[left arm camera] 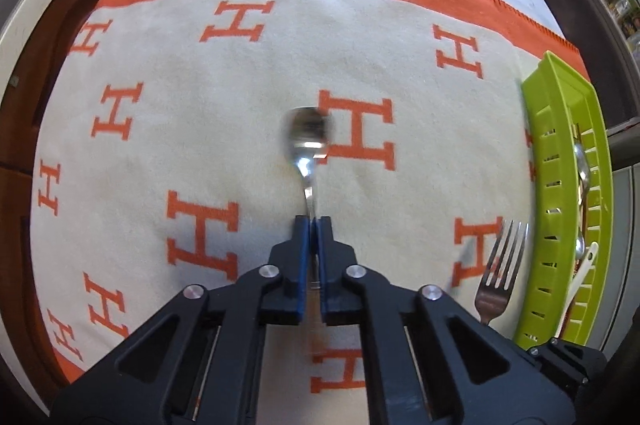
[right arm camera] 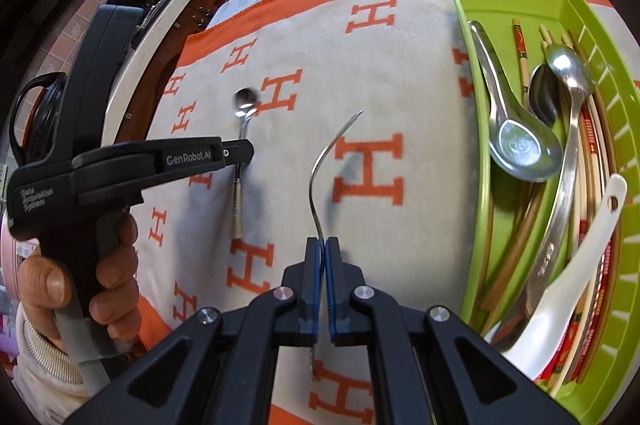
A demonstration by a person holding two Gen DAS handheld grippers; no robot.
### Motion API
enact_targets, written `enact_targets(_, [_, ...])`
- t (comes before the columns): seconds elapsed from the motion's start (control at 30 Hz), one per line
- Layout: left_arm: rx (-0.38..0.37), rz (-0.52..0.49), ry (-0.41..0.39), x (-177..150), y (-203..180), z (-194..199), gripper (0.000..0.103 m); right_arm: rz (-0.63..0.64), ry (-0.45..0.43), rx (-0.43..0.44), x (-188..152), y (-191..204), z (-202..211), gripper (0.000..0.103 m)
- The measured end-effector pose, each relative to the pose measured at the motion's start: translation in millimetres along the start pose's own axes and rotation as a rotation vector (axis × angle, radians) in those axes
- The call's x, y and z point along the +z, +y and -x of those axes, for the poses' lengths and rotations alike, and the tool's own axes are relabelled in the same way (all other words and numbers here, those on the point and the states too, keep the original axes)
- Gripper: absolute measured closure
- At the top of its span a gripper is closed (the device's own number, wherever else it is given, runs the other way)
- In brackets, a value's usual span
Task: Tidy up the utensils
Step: 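Carry the fork and teaspoon into the green tray and open both tools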
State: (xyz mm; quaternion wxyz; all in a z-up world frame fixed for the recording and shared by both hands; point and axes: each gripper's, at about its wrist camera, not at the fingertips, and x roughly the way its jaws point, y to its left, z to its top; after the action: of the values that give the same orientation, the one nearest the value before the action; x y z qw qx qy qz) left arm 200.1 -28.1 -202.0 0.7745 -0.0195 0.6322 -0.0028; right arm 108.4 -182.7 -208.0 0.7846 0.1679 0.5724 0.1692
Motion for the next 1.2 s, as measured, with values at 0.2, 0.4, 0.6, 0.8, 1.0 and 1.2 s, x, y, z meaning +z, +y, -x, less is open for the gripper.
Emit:
enact_targets(0.2, [-0.080, 0.002, 0.009, -34.6, 10.9, 15.8, 0.101, 0.024, -0.027, 0.012, -13.5, 2.7, 15.0, 0.101])
enact_targets(0.4, [-0.160, -0.049, -0.045, -64.7, 3.5, 55.3, 0.101, 0.041, -0.090, 0.036, -23.2, 7.2, 43.6, 0.101])
enact_targets(0.6, [-0.233, -0.121, -0.116, -78.4, -18.3, 103.6, 0.101, 0.048, -0.171, 0.025, -28.8, 8.1, 82.7, 0.101])
enact_targets(0.8, [-0.281, -0.188, -0.154, -77.3, -59.3, 135.1, 0.101, 0.014, -0.235, -0.025, -25.3, -10.6, 115.7, 0.101])
enact_targets(1.0, [-0.317, -0.244, -0.168, -64.7, -105.1, 149.8, 0.101, 0.011, -0.295, -0.102, -18.5, -28.7, 148.4, 0.101])
enact_targets(1.2, [-0.343, -0.256, -0.157, -49.1, -146.4, 144.0, 0.101, 0.030, -0.299, -0.196, -3.2, -49.8, 161.5, 0.101])
